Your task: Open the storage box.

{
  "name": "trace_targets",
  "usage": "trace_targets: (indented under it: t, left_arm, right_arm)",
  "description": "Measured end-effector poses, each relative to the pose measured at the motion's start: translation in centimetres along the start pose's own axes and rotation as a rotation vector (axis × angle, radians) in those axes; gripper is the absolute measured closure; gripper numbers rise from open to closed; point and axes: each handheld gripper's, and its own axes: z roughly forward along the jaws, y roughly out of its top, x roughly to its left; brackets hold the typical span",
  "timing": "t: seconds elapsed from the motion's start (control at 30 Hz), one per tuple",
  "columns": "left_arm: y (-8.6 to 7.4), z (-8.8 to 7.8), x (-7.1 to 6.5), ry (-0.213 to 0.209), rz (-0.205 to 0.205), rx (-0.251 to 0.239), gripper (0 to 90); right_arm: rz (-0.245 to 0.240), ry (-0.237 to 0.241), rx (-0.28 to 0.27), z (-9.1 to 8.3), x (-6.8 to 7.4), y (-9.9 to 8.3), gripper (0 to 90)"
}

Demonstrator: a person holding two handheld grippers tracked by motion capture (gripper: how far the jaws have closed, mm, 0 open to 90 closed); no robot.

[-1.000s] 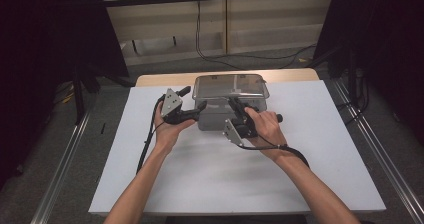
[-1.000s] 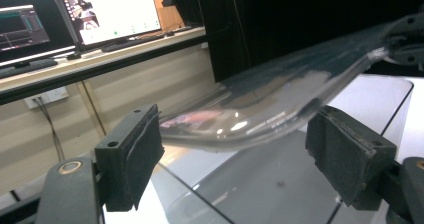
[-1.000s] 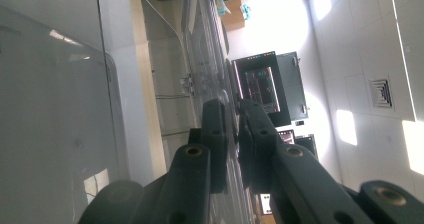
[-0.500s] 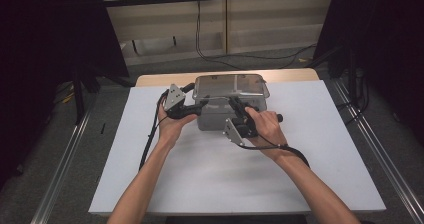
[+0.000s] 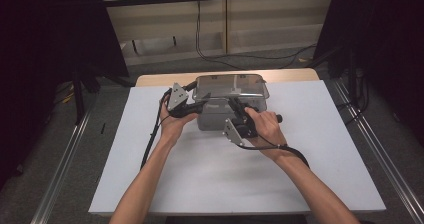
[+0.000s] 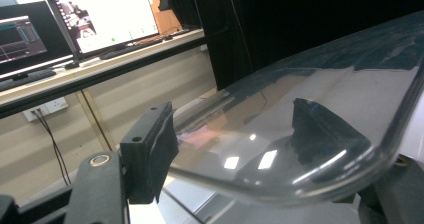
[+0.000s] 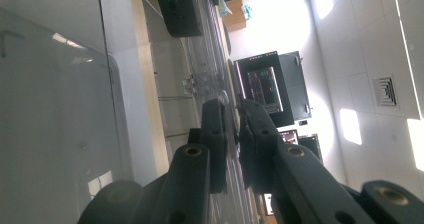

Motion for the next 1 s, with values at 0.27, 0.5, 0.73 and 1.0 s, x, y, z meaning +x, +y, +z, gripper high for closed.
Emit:
trace_targets:
  t: [0.27, 0.5, 0.73, 1.0]
  left_arm:
    - [0.0, 0.0, 0.4, 0.013, 0.006, 0.003, 43.9]
    - [0.2, 0.1, 0.4, 0.013, 0.013, 0.010, 46.5]
    - [0.4, 0.0, 0.7, 0.009, 0.015, 0.023, 47.3]
    - [0.6, 0.0, 0.8, 0.008, 0.013, 0.025, 48.0]
  right_arm:
    - [0.037, 0.005, -0.009, 0.0, -0.1, -0.2, 80.3]
    - [0.111, 0.012, -0.015, 0.2, -0.4, -0.8, 73.3]
    - [0.218, 0.020, -0.017, 0.3, -0.7, -1.8, 60.7]
    - [0.408, 0.046, -0.028, 0.5, -1.6, -3.8, 50.0]
